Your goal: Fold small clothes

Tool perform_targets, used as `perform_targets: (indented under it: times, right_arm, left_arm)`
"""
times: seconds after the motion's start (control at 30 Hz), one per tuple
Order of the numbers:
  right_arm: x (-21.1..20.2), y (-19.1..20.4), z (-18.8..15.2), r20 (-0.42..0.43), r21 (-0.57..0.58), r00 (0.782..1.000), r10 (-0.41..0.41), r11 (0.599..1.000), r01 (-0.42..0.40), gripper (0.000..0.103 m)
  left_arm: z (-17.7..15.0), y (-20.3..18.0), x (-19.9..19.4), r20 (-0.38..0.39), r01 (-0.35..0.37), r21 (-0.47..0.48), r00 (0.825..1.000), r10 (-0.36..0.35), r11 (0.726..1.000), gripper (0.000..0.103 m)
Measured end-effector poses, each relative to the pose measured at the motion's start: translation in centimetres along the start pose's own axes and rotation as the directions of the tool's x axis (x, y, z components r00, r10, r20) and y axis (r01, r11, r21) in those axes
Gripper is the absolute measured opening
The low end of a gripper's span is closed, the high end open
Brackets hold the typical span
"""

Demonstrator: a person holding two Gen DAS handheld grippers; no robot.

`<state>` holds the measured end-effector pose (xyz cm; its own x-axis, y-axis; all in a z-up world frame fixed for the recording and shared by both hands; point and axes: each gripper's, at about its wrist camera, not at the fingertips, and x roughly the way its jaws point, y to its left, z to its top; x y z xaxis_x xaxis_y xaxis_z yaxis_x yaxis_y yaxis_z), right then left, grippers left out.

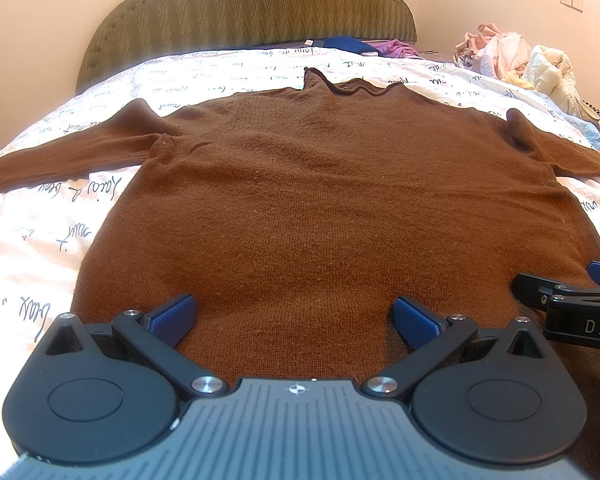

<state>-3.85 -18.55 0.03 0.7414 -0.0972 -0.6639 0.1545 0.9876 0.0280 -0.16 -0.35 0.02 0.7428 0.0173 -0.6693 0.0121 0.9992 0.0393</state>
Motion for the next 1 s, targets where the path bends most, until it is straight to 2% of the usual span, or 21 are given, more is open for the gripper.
perform_targets:
  times: [0.43, 0.5, 0.57, 0.63, 0.73, 0.8, 0.87, 0.93, 1.0]
  right_arm:
    - [0.0, 0.0, -0.1, 0.000, 0.000, 1.000, 0.001, 1.000, -0.001, 0.103]
    - [-0.2, -0.2, 0.1, -0.006, 0.004, 1.000, 0.019, 1.000, -0.019, 0.103]
    - [-1.2, -1.3, 0.6, -0.015, 0.035, 0.997, 0.073, 0.997, -0.072, 0.103]
    - [-3.6, -3.6, 1.8, 0.048, 0.097, 0.990, 0.136, 0.985, -0.140, 0.103]
    - [-6.5, -9.1, 3.7, 0.186, 0.172, 0.973, 0.139, 0.970, -0.172, 0.103]
    - [-7.0, -13.7, 4.7, 0.239, 0.249, 0.967, 0.085, 0.958, -0.145, 0.103]
    - [-6.9, -19.7, 5.8, 0.245, 0.358, 0.969, 0.001, 0.929, -0.092, 0.103]
    - [-6.1, -26.1, 6.6, 0.243, 0.455, 0.970, -0.031, 0.886, -0.086, 0.103]
    - [-5.1, -32.1, 6.9, 0.251, 0.571, 0.964, -0.087, 0.818, -0.075, 0.103]
  left_arm:
    - [0.0, 0.0, -0.1, 0.002, 0.001, 0.002, 1.000, -0.001, 1.000, 0.103]
    - [-0.1, 0.0, -0.7, 0.016, 0.015, 0.012, 1.000, -0.015, 1.000, 0.103]
    - [-0.1, 0.3, -1.2, 0.039, 0.041, 0.012, 0.998, -0.041, 0.999, 0.103]
    - [0.0, 0.5, -1.7, 0.046, 0.063, -0.001, 0.997, -0.063, 0.998, 0.103]
    - [0.3, 0.6, -2.1, 0.048, 0.086, -0.033, 0.995, -0.084, 0.996, 0.103]
    - [0.7, 0.4, -2.4, 0.064, 0.117, -0.047, 0.991, -0.114, 0.992, 0.103]
    - [1.4, -0.4, -2.5, 0.073, 0.129, -0.026, 0.989, -0.127, 0.991, 0.103]
    - [2.1, -1.7, -2.1, 0.053, 0.098, 0.026, 0.994, -0.100, 0.995, 0.103]
    - [2.4, -3.0, -1.3, 0.050, 0.056, 0.088, 0.997, -0.060, 0.995, 0.103]
